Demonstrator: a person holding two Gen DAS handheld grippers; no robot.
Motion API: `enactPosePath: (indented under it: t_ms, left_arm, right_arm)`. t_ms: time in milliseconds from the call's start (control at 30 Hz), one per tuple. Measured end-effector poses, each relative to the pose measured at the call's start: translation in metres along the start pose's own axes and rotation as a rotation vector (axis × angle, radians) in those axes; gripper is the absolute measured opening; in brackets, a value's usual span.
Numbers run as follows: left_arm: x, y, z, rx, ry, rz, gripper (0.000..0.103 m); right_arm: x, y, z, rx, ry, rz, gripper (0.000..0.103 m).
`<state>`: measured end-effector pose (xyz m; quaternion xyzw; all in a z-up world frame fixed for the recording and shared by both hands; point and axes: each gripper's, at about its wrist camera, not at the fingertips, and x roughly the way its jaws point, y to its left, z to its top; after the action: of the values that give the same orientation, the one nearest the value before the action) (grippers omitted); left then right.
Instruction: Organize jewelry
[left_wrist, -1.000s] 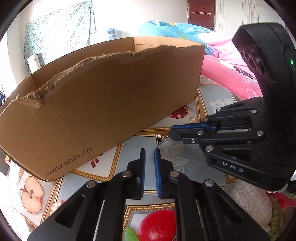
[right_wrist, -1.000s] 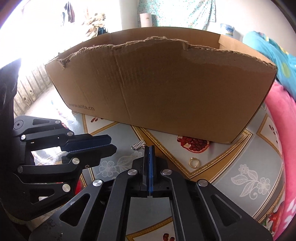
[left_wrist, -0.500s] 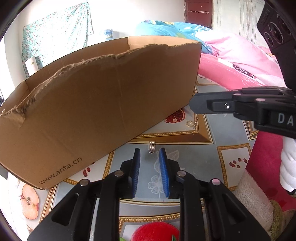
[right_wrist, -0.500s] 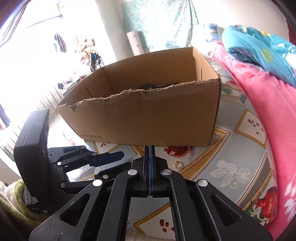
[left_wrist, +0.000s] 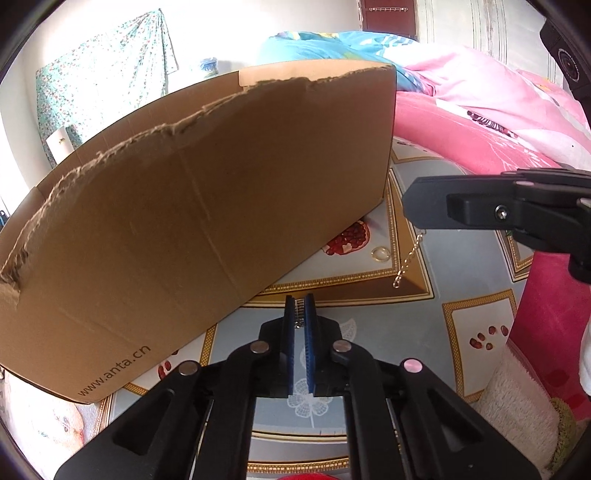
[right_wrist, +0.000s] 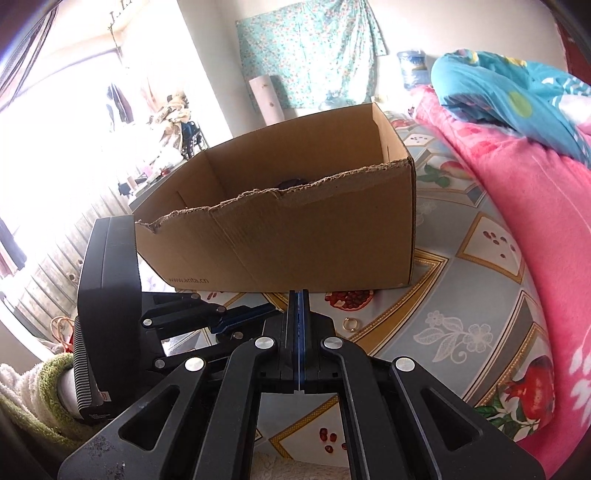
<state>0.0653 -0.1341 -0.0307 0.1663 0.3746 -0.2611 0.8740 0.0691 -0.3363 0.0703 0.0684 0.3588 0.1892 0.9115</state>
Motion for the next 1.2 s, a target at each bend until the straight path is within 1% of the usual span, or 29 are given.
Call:
enactPosePath:
  t_ms: [300,333,400,733,767,833,867,1033,1100,1200]
  left_arm:
    - [-0.011,-0.009,-0.009,0.011,0.02,-0.014,0.004]
    - [-0.014,-0.009,-0.01,0.01,0.017,-0.019,0.0]
    - [-0.018,-0.009,-0.012,0.002,0.019,-0.035,0.0]
    - [-0.038,-0.008,-0.022,0.001,-0.01,-0.041,0.001]
    - [-0.037,-0.008,-0.023,0.003,-0.009,-0.04,0.002]
    - [-0.034,-0.007,-0.023,-0.003,-0.002,-0.036,0.021]
    - [-0.035,-0.007,-0.025,-0.01,-0.006,-0.037,0.022]
    - [-0.031,0.001,-0.02,-0.015,-0.023,-0.047,0.022]
    - [-0.028,0.006,-0.018,-0.02,-0.004,-0.063,0.023]
    - [-0.02,0.015,-0.017,-0.082,0.046,-0.15,0.023]
  right_arm:
    - [-0.01,0.001,-0.003,0.005,-0.033,-0.002,0.0]
    - [-0.011,0.001,-0.003,0.006,-0.037,-0.002,0.0]
    - [-0.015,0.002,-0.004,0.006,-0.044,-0.004,0.0]
    - [-0.022,0.013,-0.006,-0.014,-0.054,-0.007,0.0]
    - [-0.021,0.014,-0.005,-0.015,-0.053,-0.007,0.0]
    - [-0.021,0.016,-0.005,-0.018,-0.05,-0.007,0.0]
    - [-0.02,0.017,-0.005,-0.022,-0.048,-0.009,0.0]
    - [-0.019,0.018,-0.003,-0.03,-0.04,-0.014,0.0]
    - [-0.017,0.018,-0.002,-0.032,-0.036,-0.015,0.0]
    - [-0.013,0.018,-0.002,-0.032,-0.03,-0.014,0.0]
